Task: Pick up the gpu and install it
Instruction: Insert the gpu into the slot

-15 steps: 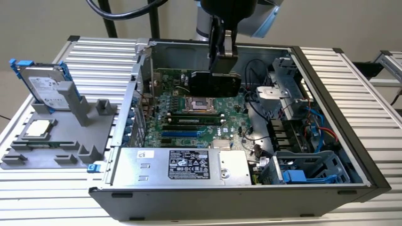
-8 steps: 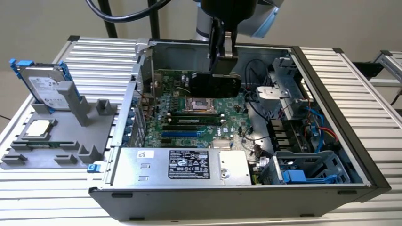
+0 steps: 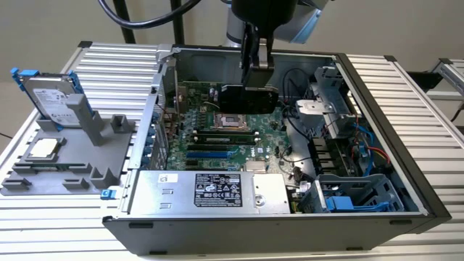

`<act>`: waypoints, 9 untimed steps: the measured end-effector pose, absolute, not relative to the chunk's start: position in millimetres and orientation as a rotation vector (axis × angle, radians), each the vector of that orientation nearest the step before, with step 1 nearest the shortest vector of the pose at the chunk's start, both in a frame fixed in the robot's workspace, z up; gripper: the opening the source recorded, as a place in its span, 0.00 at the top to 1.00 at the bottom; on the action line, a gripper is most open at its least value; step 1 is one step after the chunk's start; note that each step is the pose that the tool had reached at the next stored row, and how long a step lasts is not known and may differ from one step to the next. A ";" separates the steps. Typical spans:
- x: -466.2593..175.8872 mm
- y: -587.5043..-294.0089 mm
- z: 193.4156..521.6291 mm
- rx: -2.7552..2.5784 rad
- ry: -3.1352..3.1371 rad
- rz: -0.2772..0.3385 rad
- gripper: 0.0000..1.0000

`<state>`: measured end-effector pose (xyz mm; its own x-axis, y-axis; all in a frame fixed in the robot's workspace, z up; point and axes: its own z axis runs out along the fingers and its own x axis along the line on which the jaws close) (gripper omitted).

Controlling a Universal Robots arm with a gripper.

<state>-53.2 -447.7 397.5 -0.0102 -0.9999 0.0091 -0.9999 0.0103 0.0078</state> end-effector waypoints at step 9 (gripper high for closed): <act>-53.2 -447.7 394.4 2.199 -2.227 0.001 1.00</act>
<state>-53.2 -447.7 394.4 -0.0124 -0.9999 0.0091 -0.9999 0.0125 0.0078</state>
